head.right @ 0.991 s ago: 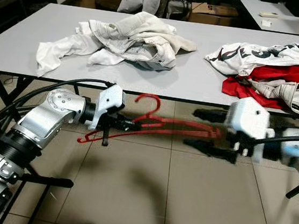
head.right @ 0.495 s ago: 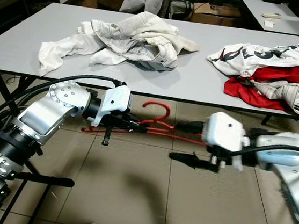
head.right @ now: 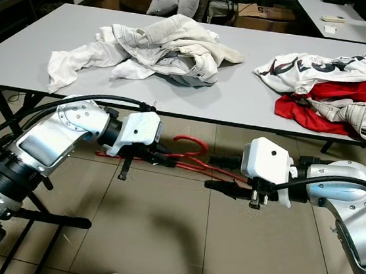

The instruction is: Hang hanger

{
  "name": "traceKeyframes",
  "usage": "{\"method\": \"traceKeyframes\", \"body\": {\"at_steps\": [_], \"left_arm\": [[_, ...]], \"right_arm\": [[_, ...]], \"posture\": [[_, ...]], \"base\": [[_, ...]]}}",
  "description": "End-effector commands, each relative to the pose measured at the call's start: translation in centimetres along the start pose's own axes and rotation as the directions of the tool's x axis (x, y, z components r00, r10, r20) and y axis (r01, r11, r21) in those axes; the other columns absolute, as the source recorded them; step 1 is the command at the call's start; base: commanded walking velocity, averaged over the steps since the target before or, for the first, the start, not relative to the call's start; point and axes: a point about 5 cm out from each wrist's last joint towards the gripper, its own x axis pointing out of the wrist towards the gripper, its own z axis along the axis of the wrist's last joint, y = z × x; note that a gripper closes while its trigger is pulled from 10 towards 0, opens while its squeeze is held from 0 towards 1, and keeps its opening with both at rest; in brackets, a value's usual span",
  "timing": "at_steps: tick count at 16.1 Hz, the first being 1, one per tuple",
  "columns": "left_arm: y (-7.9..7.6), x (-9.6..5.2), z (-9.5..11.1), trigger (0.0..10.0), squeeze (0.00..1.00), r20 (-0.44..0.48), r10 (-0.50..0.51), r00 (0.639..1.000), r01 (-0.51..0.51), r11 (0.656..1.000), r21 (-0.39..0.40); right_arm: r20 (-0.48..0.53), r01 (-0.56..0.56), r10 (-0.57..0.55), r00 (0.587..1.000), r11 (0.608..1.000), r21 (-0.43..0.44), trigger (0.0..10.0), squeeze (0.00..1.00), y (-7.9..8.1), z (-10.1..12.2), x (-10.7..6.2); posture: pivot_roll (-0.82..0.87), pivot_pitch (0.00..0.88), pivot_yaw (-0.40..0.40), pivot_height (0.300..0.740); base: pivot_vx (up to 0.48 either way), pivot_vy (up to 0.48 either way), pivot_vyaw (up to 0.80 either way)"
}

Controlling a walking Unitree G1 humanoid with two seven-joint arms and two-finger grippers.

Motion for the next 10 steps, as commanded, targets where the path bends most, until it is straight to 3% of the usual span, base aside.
{"method": "traceKeyframes", "body": {"at_steps": [1, 10], "left_arm": [[0.5, -0.3, 1.2, 0.0, 0.0, 0.002, -0.002, 1.0, 0.001, 0.998, 0.06], [0.1, 0.1, 2.9, 0.0, 0.0, 0.036, -0.066, 0.997, 0.061, 0.99, 0.127]], "right_arm": [[-0.012, -0.008, 0.008, 1.0, 1.0, 0.006, 0.0, 0.0, 0.1, -0.1, 0.2], [0.018, -0.001, 0.001, 1.0, 1.0, 0.025, 0.0, 0.0, -0.1, 0.0, 1.1]], "posture": [[-0.08, 0.011, 0.075, 0.74], [-0.07, 0.005, 0.088, 0.74]], "base": [[0.0, 0.0, 0.0], [0.0, 0.0, 0.0]]}}
